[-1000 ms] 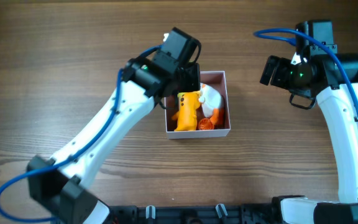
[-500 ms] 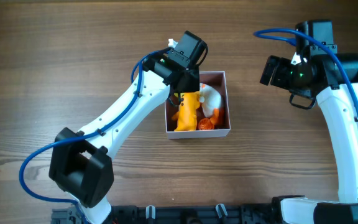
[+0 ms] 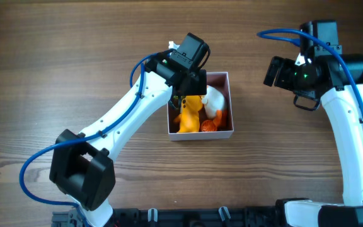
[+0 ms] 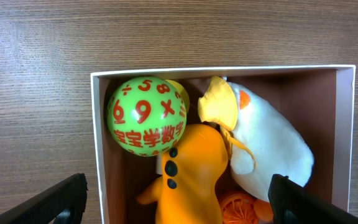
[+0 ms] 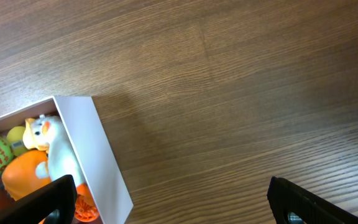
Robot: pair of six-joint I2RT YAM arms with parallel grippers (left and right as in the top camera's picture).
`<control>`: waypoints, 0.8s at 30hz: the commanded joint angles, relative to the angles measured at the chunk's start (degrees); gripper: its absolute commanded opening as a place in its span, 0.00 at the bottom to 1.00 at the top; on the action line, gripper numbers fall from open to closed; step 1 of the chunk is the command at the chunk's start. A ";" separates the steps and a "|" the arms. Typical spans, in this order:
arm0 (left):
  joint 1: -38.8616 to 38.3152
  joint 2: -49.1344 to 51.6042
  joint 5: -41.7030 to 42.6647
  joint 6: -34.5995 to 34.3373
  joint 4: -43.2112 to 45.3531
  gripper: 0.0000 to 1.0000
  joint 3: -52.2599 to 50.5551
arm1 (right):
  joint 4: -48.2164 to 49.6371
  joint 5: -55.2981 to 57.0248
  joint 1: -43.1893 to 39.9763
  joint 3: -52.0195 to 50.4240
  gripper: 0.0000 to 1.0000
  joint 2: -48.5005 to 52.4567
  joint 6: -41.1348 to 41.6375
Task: Pack container
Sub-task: 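Open the left gripper and lift it up and away from the box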
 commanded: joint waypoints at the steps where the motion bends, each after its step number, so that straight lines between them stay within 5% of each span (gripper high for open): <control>1: 0.02 0.33 -1.42 0.31 0.15 0.93 0.37 | 0.17 0.98 -0.07 0.28 1.00 -0.20 -0.31; 10: 3.37 -1.73 -7.43 0.02 0.04 0.90 0.37 | 0.17 0.96 -0.07 0.28 1.00 -0.22 -0.31; 15: 13.46 -1.84 -7.58 0.04 -1.09 1.00 0.37 | 0.17 0.96 -0.07 0.28 1.00 -0.20 -0.31; 24: 30.53 -1.84 -6.64 0.04 -2.16 1.00 0.37 | 0.17 0.96 -0.07 0.28 1.00 -0.22 -0.31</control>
